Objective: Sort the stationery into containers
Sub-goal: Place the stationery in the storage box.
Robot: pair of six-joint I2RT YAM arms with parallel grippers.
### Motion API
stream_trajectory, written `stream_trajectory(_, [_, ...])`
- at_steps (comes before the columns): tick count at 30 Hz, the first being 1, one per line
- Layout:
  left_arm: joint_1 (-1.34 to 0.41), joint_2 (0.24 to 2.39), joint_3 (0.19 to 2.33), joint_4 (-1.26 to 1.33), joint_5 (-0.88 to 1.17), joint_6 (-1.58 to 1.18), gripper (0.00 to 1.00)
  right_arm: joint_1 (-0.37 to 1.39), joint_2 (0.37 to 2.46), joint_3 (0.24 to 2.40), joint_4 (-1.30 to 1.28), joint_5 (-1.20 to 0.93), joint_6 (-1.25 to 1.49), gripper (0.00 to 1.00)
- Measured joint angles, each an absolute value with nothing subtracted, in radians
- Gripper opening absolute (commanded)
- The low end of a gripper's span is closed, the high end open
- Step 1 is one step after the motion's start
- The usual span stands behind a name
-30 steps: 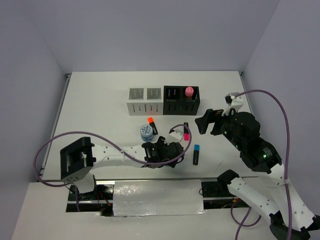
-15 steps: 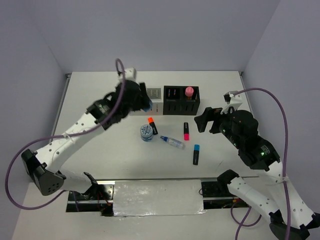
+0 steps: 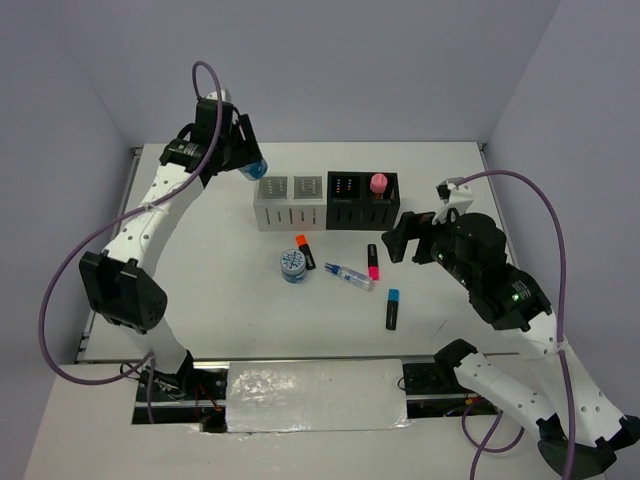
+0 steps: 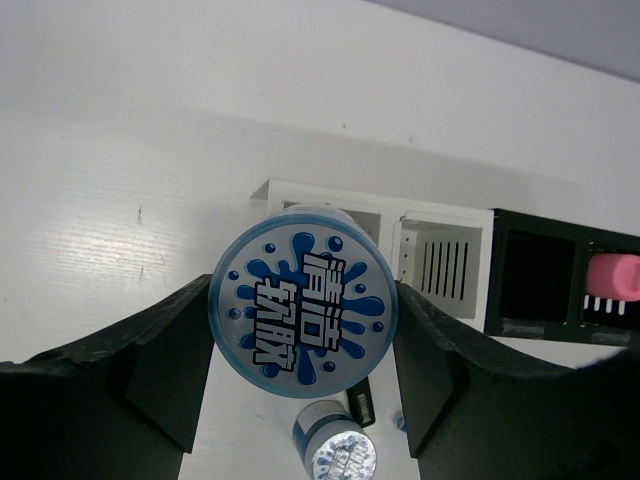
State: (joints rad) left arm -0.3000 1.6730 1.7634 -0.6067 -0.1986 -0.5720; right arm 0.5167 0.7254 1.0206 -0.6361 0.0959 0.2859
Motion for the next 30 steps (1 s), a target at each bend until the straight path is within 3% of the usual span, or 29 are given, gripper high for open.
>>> stream_trajectory(21, [-0.300, 1.847, 1.775, -0.604, -0.053, -0.541, 0.00, 0.516, 0.692, 1.000, -0.638, 0.065, 0.270, 1.00])
stream_trajectory(30, [-0.300, 1.860, 1.774, -0.606, -0.046, -0.519, 0.13, 0.516, 0.692, 1.000, -0.637, 0.061, 0.267, 1.00])
